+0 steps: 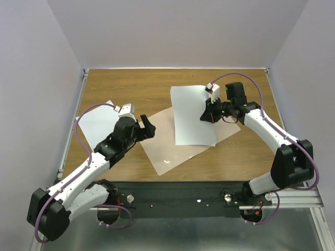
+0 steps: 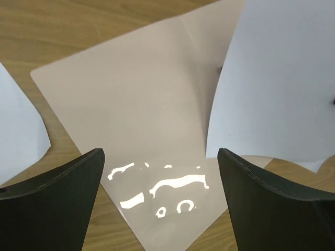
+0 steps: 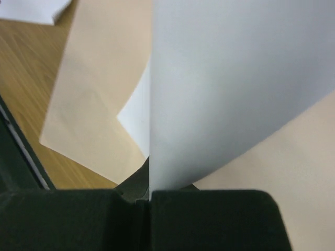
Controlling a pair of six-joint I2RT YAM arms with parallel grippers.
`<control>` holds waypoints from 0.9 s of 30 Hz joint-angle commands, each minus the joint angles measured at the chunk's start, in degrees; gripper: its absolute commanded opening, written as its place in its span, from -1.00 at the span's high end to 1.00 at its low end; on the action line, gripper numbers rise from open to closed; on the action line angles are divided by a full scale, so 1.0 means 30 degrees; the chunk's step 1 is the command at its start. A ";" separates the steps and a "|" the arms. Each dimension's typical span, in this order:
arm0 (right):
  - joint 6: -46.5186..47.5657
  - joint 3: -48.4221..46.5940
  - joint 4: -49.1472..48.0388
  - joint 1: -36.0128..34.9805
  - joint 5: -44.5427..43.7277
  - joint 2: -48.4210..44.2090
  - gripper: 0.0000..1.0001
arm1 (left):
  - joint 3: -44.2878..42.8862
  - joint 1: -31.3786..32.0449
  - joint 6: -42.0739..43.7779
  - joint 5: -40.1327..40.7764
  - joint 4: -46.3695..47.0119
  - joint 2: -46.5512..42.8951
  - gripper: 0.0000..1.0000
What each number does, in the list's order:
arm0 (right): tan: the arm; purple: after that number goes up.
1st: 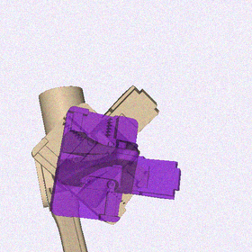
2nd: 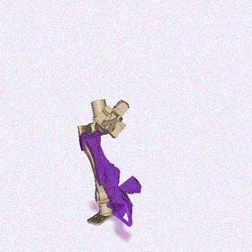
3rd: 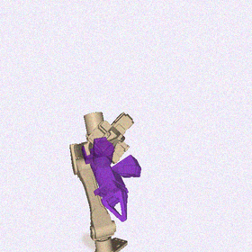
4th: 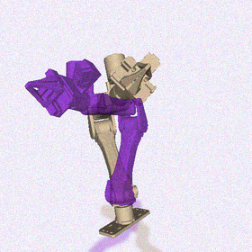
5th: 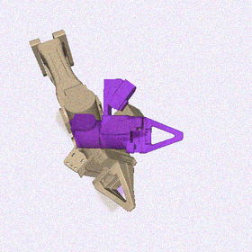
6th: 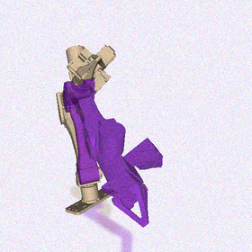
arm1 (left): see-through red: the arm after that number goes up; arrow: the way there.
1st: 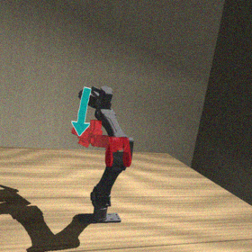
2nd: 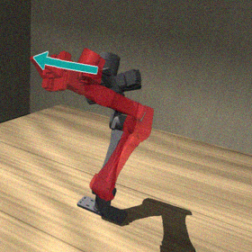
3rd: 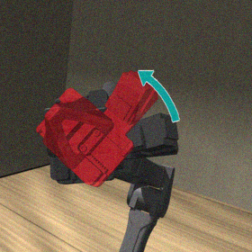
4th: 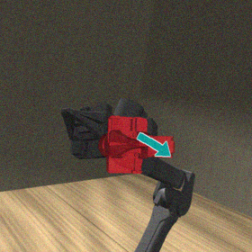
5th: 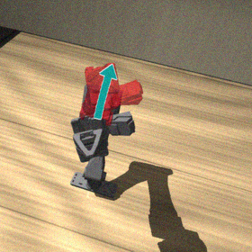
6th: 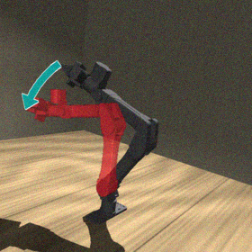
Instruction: Put the files into the folder
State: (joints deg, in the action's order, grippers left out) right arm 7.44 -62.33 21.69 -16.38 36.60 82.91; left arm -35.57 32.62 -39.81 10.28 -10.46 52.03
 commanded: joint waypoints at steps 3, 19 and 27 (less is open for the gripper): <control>0.8176 -0.1607 0.3637 0.0216 -0.2436 0.0983 0.99 | 0.2187 -0.0268 -0.1495 -0.1520 0.1609 0.1286 -0.97; 1.2226 -0.4274 0.7593 0.0831 0.2033 0.3681 0.99 | 0.3184 -0.0854 -0.1905 -0.2841 0.3369 0.4453 -0.97; 1.1144 -0.4654 0.7505 0.0802 0.5055 0.3358 0.99 | 0.3684 -0.1147 -0.2315 -0.3340 0.4365 0.4717 -0.97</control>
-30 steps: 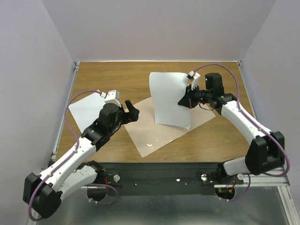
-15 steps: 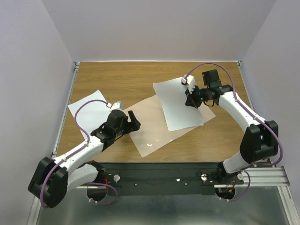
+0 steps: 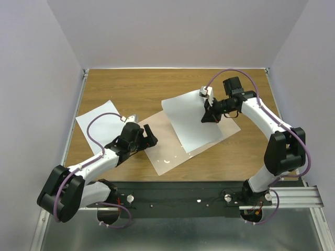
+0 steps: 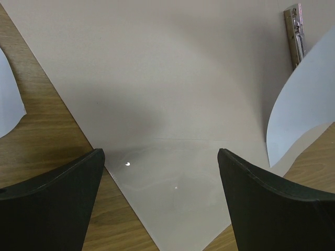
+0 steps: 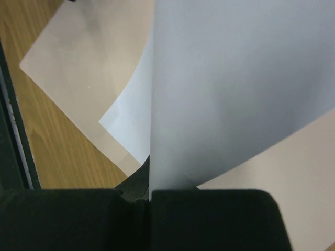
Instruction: Put the files into the folder
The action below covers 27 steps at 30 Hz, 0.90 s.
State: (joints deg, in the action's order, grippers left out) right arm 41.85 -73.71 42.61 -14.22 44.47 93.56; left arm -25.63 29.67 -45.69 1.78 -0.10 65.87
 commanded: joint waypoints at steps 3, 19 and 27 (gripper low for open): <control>-0.1173 -0.1063 0.0533 0.0110 0.2492 0.0161 0.99 | 0.0543 -0.0193 -0.0472 -0.0999 0.1086 0.0105 -0.97; -0.2847 -0.1650 0.0474 0.0052 0.4041 0.3265 0.99 | 0.1685 -0.0368 -0.1117 -0.1561 0.2112 0.0340 -0.97; -0.2435 -0.2235 0.0562 -0.0211 0.5450 0.4993 0.99 | 0.1833 -0.0545 -0.1293 -0.1736 0.2522 0.0574 -0.97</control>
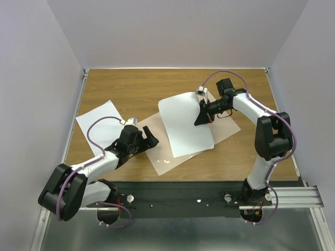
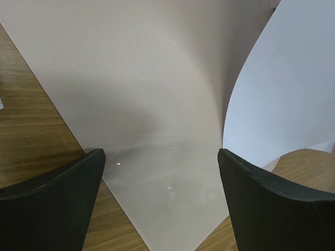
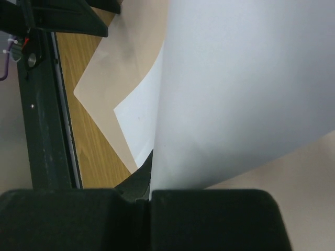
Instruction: Put the files into the folder
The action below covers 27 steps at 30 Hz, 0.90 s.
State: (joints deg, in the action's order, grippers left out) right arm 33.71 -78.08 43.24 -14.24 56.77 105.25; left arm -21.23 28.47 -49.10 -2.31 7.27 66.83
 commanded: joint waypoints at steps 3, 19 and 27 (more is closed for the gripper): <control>0.0422 -0.1275 0.0380 -0.0584 0.1496 0.1914 0.99 | 0.0545 -0.0173 -0.0244 -0.0316 0.0126 0.0195 -0.97; 0.0071 -0.3824 0.0556 -0.2401 0.3164 0.5139 0.99 | 0.1130 -0.0320 -0.0508 -0.0374 0.0595 -0.0098 -0.97; -0.0339 -0.5054 0.0936 -0.3338 0.2726 0.6340 0.99 | 0.1394 -0.0349 -0.0508 -0.0199 0.0683 -0.0741 -0.97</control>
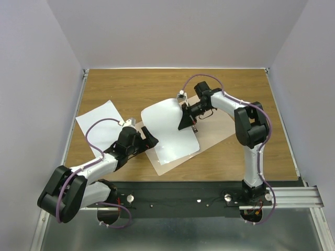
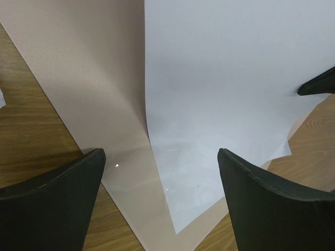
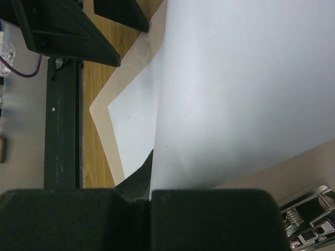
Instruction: Put the files into the folder
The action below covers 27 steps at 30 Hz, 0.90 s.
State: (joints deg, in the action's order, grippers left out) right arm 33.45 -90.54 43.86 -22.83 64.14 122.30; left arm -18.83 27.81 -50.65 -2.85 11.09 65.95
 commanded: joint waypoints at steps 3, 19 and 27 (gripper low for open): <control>-0.0457 -0.1341 0.1112 -0.0651 0.0388 0.1068 0.99 | 0.0652 -0.0130 0.0009 0.0071 -0.0534 -0.0684 -0.97; -0.1424 -0.1342 0.1728 -0.1648 -0.0754 0.1918 0.99 | 0.1032 -0.0130 -0.0049 0.0189 -0.0007 -0.0714 -0.97; -0.1249 -0.2162 0.2665 -0.1794 -0.0139 0.2797 0.99 | 0.1384 -0.0130 -0.0137 0.0336 0.0169 -0.1213 -0.97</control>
State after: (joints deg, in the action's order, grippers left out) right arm 29.56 -94.39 48.31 -27.55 62.70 128.35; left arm -16.43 27.73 -50.83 -2.83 12.73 63.48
